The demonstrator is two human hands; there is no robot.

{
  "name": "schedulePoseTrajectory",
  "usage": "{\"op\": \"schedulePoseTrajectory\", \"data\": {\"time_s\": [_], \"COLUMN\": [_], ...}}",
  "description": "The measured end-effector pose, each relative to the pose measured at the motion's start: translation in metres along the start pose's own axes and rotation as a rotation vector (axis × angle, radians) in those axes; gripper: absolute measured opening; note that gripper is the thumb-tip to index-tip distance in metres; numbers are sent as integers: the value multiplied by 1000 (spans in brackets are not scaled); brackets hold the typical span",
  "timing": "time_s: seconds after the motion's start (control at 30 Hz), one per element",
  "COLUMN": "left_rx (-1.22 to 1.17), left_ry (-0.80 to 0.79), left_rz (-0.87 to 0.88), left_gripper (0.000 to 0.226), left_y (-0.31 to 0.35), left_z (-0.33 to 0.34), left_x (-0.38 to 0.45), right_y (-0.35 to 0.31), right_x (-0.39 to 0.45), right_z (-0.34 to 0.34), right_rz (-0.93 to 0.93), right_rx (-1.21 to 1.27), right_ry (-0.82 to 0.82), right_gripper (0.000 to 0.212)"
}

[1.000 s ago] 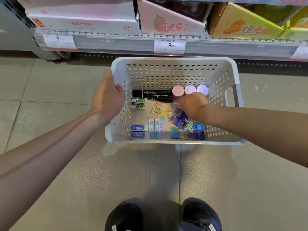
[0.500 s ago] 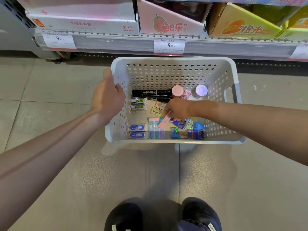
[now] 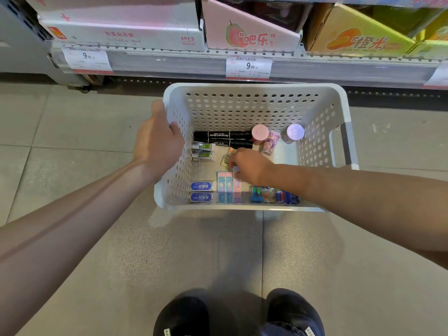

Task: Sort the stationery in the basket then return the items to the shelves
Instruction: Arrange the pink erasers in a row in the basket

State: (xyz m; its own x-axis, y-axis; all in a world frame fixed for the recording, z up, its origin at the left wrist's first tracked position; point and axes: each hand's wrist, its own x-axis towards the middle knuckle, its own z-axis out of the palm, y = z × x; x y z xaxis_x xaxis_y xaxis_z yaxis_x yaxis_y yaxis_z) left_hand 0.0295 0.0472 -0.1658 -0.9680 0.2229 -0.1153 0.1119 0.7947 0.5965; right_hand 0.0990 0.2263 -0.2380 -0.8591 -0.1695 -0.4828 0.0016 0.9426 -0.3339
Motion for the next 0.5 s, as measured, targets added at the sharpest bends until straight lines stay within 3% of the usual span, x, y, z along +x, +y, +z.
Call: {"op": "schedulePoseTrajectory", "data": {"time_s": [0.23, 0.5], "left_rx": [-3, 10], "left_ry": [-4, -1], "left_rz": [10, 3], "left_gripper": [22, 21], "left_y": [-1, -1], "left_z": [0, 0], "left_x": [0, 1], "right_y": [-1, 7], "right_x": [-4, -1], "right_z": [10, 6], "right_rz": [-20, -71], "right_rx": [-76, 28], "right_ry": [-8, -77], "right_gripper": [23, 33]}}
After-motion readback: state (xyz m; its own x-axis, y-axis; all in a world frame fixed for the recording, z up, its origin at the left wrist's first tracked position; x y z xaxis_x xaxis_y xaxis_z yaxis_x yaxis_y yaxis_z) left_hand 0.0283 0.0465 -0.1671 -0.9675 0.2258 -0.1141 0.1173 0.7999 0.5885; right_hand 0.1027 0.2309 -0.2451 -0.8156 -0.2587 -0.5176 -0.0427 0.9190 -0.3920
